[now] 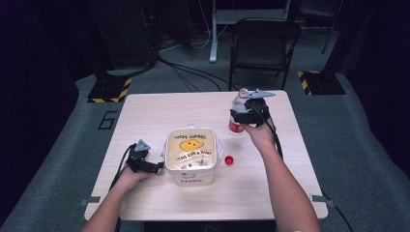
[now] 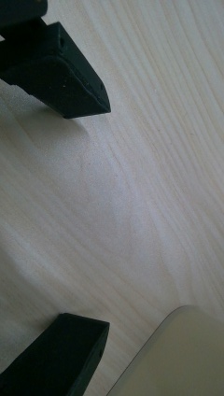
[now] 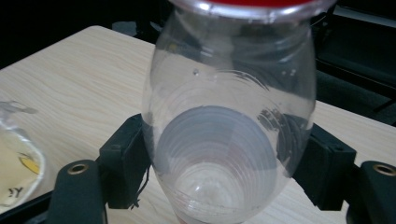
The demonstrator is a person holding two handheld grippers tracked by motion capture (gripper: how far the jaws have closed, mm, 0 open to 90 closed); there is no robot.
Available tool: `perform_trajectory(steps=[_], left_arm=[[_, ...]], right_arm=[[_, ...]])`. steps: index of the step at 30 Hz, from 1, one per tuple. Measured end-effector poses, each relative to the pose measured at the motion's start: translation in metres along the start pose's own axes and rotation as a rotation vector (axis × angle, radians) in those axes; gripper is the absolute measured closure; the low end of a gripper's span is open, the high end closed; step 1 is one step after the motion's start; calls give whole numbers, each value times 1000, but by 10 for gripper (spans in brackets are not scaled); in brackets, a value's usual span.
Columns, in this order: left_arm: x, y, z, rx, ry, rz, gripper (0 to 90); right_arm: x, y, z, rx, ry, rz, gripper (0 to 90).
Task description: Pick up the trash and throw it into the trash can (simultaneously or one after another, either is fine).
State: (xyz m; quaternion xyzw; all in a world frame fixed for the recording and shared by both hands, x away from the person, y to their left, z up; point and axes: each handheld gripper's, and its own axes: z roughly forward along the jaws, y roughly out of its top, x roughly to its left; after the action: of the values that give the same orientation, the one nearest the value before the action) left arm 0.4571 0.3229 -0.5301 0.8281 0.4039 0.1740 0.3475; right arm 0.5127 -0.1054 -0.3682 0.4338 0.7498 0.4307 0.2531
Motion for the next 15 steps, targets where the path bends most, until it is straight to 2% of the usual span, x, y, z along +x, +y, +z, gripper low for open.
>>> perform_trajectory(steps=[9, 15], left_arm=[[0, 0, 0, 0, 0, 0, 0], [0, 0, 0, 1, -1, 0, 0]], right_arm=[[12, 22, -31, -40, 42, -25, 267], [18, 31, -41, -53, 58, -34, 268]])
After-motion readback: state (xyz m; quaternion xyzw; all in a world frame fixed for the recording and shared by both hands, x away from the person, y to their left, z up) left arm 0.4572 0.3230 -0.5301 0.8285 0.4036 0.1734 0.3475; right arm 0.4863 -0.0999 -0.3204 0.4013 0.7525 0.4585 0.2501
